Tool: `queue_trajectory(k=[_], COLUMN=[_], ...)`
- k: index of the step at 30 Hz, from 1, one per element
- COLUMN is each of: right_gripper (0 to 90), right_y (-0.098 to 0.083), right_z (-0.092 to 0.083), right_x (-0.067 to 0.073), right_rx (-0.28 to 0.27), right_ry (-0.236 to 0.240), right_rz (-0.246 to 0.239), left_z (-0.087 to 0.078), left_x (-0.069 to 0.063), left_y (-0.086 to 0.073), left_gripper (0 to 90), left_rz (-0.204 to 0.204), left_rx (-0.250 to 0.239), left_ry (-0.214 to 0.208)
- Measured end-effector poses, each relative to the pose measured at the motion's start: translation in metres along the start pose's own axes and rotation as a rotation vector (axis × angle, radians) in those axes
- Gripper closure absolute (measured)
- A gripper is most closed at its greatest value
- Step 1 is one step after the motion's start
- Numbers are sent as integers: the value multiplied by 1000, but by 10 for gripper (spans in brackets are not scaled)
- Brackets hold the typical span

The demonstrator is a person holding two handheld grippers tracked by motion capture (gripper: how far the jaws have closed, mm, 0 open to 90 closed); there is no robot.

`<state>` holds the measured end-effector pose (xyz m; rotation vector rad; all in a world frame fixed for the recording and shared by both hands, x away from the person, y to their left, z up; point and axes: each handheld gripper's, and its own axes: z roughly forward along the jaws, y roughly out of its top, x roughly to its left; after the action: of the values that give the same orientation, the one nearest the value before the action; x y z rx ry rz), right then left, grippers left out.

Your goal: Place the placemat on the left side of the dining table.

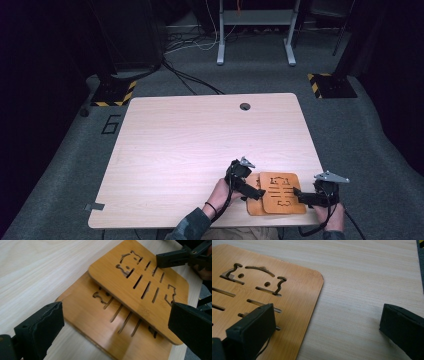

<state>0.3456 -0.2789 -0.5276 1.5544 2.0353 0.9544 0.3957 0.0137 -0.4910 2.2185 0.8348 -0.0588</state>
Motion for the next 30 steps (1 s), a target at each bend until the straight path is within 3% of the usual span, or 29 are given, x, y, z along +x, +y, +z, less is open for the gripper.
queue_trajectory(k=[15, 24, 30], right_gripper=[0, 0, 0], right_y=[0, 0, 0], right_z=[0, 0, 0], right_x=[0, 0, 0], right_rx=[-1, -1, -2], right_ry=[0, -1, -2], right_rz=[1, 1, 2], left_z=[28, 35, 37], left_x=[-12, -20, -25], left_y=[9, 14, 15], left_gripper=[14, 15, 17], left_rz=[17, 36, 51], left_rx=[65, 79, 97], left_ry=[-38, -31, 7])
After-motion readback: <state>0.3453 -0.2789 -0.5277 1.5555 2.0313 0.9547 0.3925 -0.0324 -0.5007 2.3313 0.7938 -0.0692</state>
